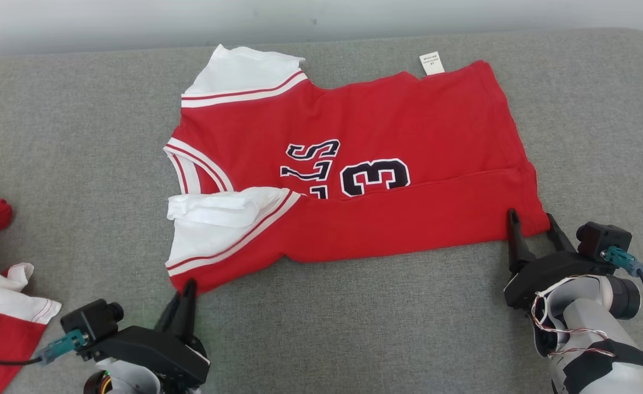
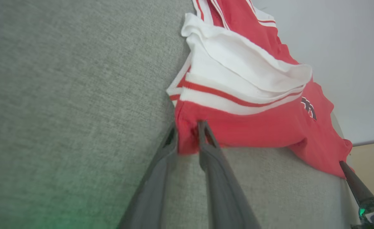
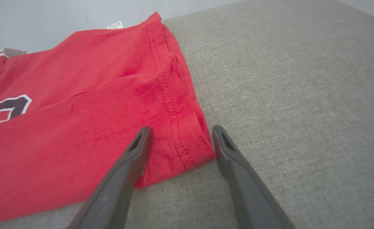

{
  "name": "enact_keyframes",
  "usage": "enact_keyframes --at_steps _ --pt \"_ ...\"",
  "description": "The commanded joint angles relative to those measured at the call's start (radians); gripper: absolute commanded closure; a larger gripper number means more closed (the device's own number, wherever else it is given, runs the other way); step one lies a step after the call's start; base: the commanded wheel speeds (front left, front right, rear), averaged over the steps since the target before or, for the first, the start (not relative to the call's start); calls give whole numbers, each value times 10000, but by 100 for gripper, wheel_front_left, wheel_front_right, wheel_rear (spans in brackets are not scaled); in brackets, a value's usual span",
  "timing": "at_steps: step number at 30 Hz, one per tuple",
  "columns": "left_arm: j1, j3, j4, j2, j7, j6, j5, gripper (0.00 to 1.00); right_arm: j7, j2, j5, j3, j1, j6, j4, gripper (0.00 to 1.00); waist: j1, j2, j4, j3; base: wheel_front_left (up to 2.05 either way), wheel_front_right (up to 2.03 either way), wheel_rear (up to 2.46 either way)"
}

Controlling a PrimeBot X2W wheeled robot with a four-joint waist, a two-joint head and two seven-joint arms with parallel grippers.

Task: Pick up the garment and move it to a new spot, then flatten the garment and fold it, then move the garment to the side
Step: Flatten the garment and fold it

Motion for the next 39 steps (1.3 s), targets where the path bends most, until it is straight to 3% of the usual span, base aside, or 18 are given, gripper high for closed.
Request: enact_keyframes --at_steps 1,2,3,10,20,30,34,39 --pt "-42 -50 45 8 -44 -82 51 100 -7 -39 101 74 -7 -23 109 54 -1 -1 12 -10 0 0 0" --pt "-59 -83 58 57 -76 -182 111 100 -13 -66 182 151 2 -23 173 91 -1 -1 17 -31 0 0 0" --pt "-53 -125 59 101 -82 -268 136 100 -23 -92 263 234 16 -23 217 100 -1 -1 20 -58 0 0 0" --pt "210 -387 -163 473 -74 -608 499 100 -64 -468 890 758 190 -25 196 100 -1 -1 -1 -294 0 0 0" --pt "917 -757 -986 1305 500 -517 700 100 -86 -1259 1950 1805 1166 -25 -615 100 -1 -1 57 -573 0 0 0" --pt "2133 -946 -2656 2121 910 -60 770 100 97 -2656 3155 2731 3176 -25 -2851 100 -1 -1 -2 -830 0 0 0" --pt "2671 -942 -3231 2378 922 202 787 100 146 -3104 3260 2595 4183 -25 -3878 100 -1 -1 -43 -908 0 0 0" --pt "3217 -1122 -3726 2536 1160 455 679 100 544 -3209 3047 2028 5371 -25 -5014 100 -1 -1 -118 -968 0 0 0"
